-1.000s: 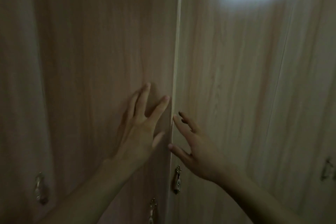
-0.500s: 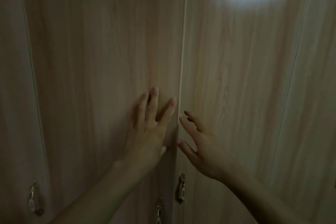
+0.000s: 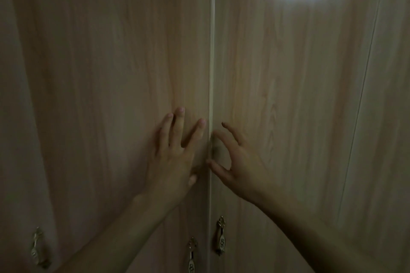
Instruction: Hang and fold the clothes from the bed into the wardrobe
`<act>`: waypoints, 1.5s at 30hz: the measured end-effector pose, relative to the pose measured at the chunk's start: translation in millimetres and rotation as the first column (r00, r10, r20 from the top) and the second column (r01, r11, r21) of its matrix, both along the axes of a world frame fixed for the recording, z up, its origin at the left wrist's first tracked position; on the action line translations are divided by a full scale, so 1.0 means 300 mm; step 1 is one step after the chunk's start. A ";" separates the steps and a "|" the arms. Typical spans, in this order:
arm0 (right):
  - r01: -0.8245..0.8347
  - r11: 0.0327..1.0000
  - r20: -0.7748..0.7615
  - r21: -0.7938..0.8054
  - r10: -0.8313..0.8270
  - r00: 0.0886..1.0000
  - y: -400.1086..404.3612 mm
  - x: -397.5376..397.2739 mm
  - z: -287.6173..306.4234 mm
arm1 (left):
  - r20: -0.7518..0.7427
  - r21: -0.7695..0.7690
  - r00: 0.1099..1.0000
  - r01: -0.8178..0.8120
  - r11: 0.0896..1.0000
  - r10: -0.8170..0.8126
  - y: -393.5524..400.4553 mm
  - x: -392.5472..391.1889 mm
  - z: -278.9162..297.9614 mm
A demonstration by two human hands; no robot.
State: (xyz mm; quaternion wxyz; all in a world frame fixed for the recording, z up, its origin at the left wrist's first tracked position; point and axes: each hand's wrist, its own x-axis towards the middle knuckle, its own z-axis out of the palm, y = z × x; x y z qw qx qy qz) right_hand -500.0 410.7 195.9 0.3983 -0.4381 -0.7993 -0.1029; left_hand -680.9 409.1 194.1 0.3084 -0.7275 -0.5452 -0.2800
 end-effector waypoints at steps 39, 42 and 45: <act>0.432 0.886 0.052 0.167 -0.445 0.894 0.232 0.030 0.012 | 0.008 0.048 0.996 -0.094 0.994 0.094 0.204 0.040 -0.025; 0.444 0.879 0.059 0.172 -0.460 0.886 0.233 0.029 0.010 | 0.003 0.061 0.997 -0.075 0.995 0.075 0.208 0.035 -0.028; 0.439 0.882 0.057 0.172 -0.454 0.889 0.234 0.027 0.007 | 0.003 0.059 0.997 -0.079 0.995 0.079 0.210 0.033 -0.029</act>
